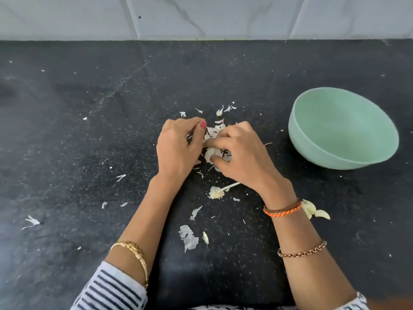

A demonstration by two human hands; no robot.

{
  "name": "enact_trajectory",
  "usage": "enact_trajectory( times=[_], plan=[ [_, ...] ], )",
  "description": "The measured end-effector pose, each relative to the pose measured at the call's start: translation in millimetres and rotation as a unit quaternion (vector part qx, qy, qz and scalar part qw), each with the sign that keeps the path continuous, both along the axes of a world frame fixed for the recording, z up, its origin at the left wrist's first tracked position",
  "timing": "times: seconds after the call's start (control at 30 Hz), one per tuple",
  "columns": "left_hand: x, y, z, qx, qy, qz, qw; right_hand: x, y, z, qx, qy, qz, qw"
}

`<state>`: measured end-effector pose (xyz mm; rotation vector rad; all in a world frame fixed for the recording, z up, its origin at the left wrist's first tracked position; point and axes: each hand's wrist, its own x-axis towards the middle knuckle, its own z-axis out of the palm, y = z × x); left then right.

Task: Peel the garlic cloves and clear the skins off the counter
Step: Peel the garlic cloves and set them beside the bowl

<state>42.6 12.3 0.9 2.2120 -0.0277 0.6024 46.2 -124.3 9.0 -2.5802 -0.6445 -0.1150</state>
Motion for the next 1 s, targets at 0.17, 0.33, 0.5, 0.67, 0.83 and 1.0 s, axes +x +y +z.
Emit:
enact_trajectory(
  times=[0.17,0.33,0.5,0.67,0.83,1.0],
  plan=[
    [0.5,-0.6,-0.9,-0.007,0.004,0.005,1.000,-1.1,0.4,0.6,0.010,0.010,-0.014,1.000],
    [1.1,0.3,-1.3,-0.006,0.018,0.004,1.000,0.3,1.0,-1.3,0.021,-0.028,-0.008,0.999],
    [1.9,-0.2,-0.6,-0.014,0.005,0.000,1.000,2.9,1.3,-6.6,0.063,-0.118,-0.047,0.990],
    [2.2,-2.2,-2.0,-0.024,0.010,-0.017,1.000,7.6,-3.2,-9.5,0.128,-0.111,-0.102,0.980],
    [0.8,-3.4,0.4,-0.071,0.025,-0.078,0.994,2.1,-3.5,-0.3,0.204,-0.068,-0.145,0.966],
    [2.1,-1.5,1.0,-0.091,0.026,-0.098,0.991,2.2,-3.1,0.6,0.212,-0.062,-0.151,0.963]
  ],
)
